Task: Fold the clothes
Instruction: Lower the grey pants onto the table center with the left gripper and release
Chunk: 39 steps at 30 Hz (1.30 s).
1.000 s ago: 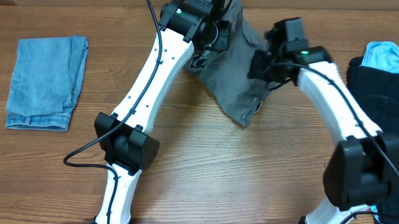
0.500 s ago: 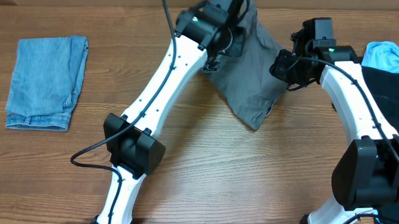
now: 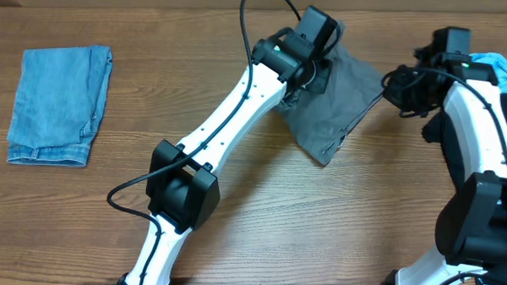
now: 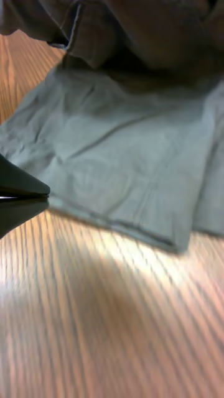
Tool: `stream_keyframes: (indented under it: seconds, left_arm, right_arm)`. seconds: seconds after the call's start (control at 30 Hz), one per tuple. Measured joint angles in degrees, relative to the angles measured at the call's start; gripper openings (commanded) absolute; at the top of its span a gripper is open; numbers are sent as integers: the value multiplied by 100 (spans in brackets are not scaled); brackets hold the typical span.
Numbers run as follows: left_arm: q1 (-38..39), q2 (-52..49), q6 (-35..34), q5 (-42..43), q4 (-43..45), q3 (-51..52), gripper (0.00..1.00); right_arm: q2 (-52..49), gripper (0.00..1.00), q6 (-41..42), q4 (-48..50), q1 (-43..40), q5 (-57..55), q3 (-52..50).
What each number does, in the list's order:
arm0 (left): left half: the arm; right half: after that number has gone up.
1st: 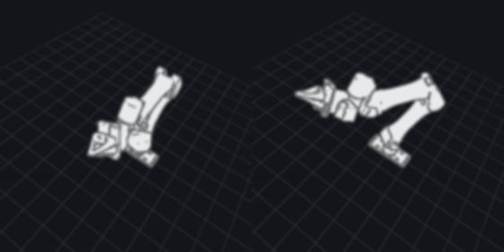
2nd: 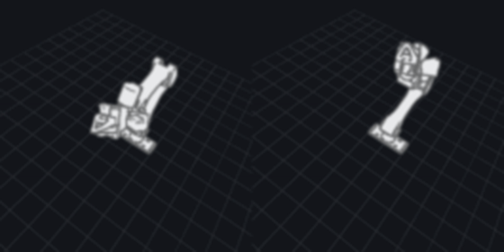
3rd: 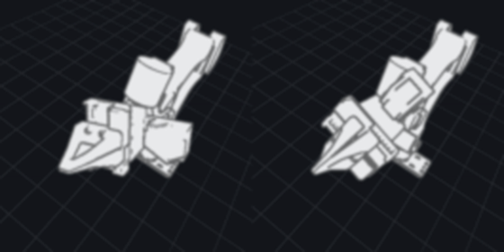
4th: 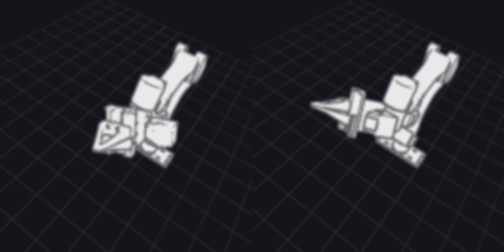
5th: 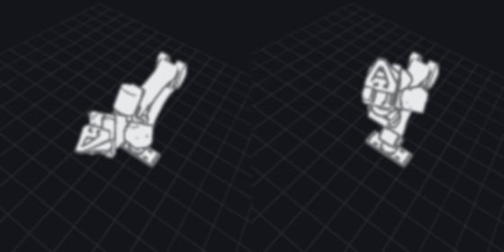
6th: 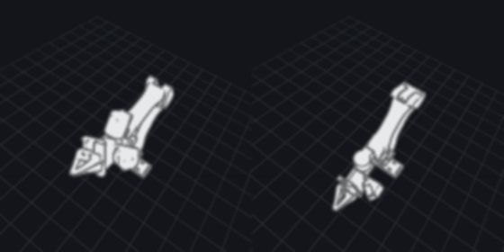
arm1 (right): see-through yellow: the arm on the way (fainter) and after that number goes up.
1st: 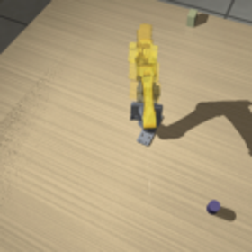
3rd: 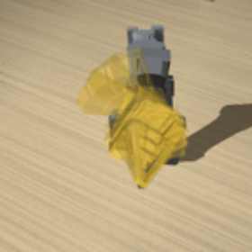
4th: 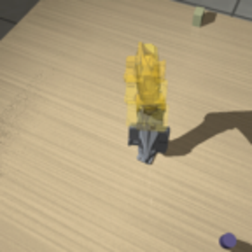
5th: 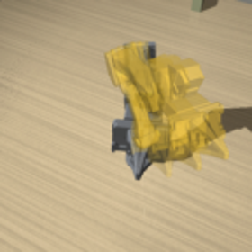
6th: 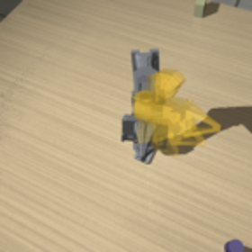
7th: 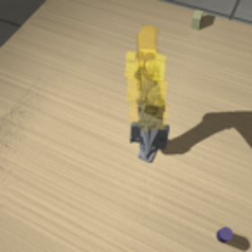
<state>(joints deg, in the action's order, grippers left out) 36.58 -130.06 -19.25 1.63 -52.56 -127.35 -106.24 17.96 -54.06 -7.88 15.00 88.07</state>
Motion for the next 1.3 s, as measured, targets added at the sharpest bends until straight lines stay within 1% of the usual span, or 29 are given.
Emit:
stream_keyframes:
  seconds: [0.3,0.4,0.57,0.7,0.73,0.77,0.8,0.83,0.9,1.0,1.17,1.23,1.3]
  left_arm:
    - [210,-11,131,-39,422,514,6]
    - [236,-13,142,-39,466,625,11]
    - [280,-15,179,-15,514,699,11]
    - [343,-15,227,186,656,702,13]
    - [367,-15,243,243,675,702,15]
    - [389,-15,256,269,678,702,19]
    - [417,-15,271,293,673,702,33]
    - [435,-15,302,315,673,702,41]
    - [472,-15,304,385,673,702,47]
    - [498,-15,328,446,673,702,48]
    - [503,-15,334,588,673,702,43]
    - [503,-15,341,562,651,702,38]
    - [490,-15,358,450,599,702,38]
  right_arm:
    - [0,4,-105,-70,-151,0,0]
    - [0,4,-122,-72,-151,0,0]
    - [0,4,-131,-70,-149,0,0]
    - [0,4,-131,-72,-149,2,0]
    - [0,4,-136,-70,-151,2,0]
    - [0,4,-138,-72,-151,2,0]
    - [0,4,-142,-72,-151,0,0]
    - [0,4,-149,-72,-149,0,0]
    - [0,4,-146,-74,-151,0,0]
    - [0,4,-149,-76,-151,0,0]
    - [0,4,-149,-48,-151,0,0]
    - [0,4,-153,4,-151,4,0]
    - [0,4,-256,87,-151,90,0]
